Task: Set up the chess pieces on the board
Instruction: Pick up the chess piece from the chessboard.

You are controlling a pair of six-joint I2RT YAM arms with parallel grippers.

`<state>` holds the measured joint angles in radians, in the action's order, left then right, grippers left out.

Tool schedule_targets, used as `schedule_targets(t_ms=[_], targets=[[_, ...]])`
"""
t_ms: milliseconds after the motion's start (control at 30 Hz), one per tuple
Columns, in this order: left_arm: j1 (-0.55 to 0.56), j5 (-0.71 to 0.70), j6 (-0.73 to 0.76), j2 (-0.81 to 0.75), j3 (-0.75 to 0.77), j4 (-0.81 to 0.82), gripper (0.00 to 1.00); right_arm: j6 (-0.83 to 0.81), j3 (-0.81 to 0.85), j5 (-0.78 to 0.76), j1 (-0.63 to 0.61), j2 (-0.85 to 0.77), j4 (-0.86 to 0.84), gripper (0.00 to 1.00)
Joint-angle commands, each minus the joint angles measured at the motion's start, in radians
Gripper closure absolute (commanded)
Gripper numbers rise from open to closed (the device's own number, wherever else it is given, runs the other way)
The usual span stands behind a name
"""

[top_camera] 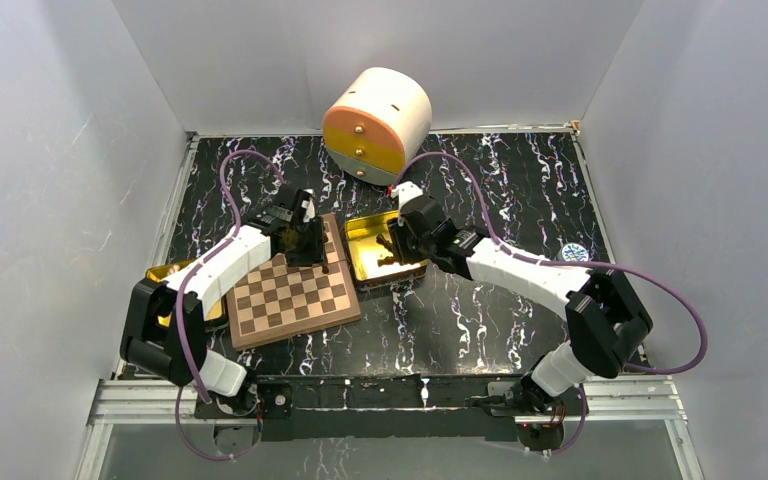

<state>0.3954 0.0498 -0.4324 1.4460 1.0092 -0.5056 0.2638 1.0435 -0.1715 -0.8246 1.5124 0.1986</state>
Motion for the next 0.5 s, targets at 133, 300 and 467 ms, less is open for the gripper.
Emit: schedule_targets(t_ms=[133,300,467], targets=[[0.045,-0.077,-0.020,0.037,0.012,0.067,0.63,0.009,-0.013,0.005,0.004,-0.055,-0.060,0.62],[0.052,-0.099,-0.025,0.055,0.002,0.078,0.65,0.010,-0.017,-0.002,0.004,-0.058,-0.059,0.62],[0.058,-0.114,-0.023,0.073,-0.001,0.095,0.68,0.009,-0.030,0.001,0.005,-0.063,-0.068,0.62]])
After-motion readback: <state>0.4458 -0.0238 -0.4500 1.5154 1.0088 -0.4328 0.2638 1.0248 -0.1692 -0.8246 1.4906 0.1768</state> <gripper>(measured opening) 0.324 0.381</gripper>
